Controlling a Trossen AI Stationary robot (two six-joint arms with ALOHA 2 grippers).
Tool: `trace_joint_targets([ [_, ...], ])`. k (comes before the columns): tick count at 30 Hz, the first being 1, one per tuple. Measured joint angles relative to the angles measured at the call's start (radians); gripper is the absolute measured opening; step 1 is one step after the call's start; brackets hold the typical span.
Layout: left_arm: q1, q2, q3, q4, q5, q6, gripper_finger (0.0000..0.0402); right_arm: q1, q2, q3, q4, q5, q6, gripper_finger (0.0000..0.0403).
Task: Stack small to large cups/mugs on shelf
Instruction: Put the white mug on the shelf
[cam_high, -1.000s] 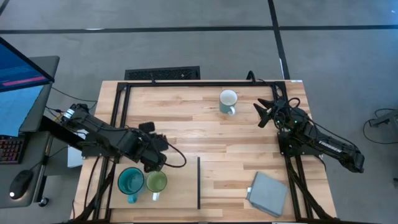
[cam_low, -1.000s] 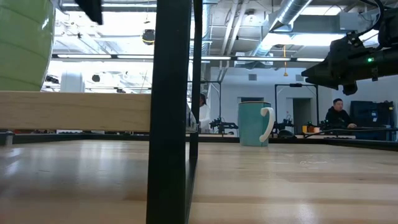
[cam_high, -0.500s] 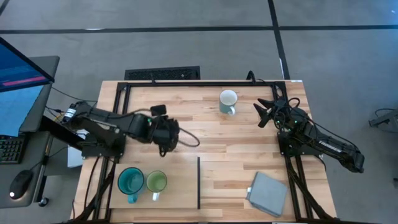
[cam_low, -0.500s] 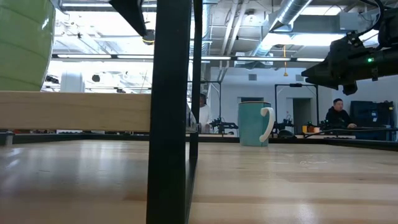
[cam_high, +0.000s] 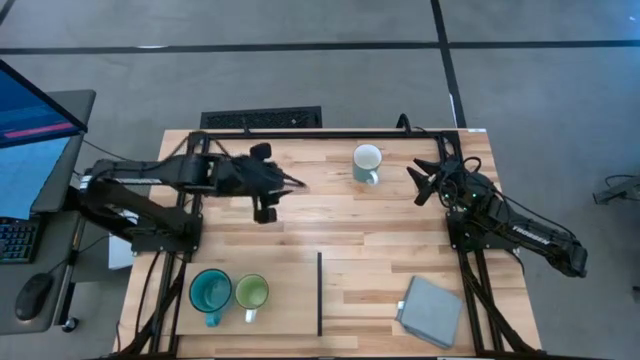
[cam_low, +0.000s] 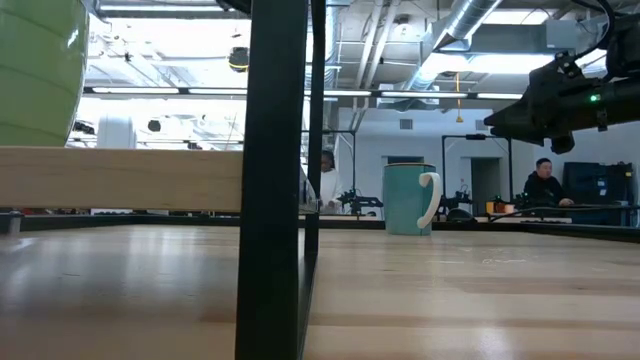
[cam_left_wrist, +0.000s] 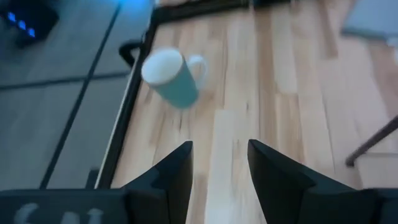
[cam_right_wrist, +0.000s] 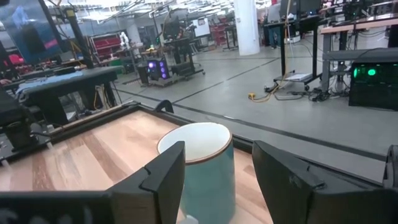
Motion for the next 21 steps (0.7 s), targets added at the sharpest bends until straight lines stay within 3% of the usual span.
trace_joint_targets([
  [5, 0.09, -0.165, -0.236, 0.242, 0.054, 0.026, 0.0146, 0.0, -0.001, 0.0, 0.001, 0.0, 0.002, 0.0209],
  [11, 0.163, -0.34, -0.553, 0.537, 0.193, 0.027, 0.0146, 0.0, -0.001, 0.0, 0.001, 0.0, 0.003, 0.0209],
  [21, 0.191, -0.472, -0.959, 1.009, 0.2, 0.011, 0.0146, 0.0, -0.001, 0.0, 0.002, 0.0, 0.003, 0.0209],
])
